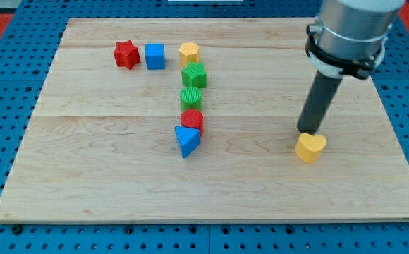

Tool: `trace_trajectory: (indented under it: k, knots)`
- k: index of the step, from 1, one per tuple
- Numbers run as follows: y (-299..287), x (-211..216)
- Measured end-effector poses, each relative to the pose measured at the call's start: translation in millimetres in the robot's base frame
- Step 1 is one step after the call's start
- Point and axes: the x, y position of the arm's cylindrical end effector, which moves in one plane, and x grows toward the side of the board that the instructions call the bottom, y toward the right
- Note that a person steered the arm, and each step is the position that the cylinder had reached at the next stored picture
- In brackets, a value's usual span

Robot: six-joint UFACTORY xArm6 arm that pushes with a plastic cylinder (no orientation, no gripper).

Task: Point your arm at yellow hexagon

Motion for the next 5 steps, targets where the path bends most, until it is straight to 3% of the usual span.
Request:
trace_trajectory:
  k: [1, 2, 3, 5]
  knots:
    - [-10, 16]
    - [22, 46]
    - [5, 42]
    - [-57, -47]
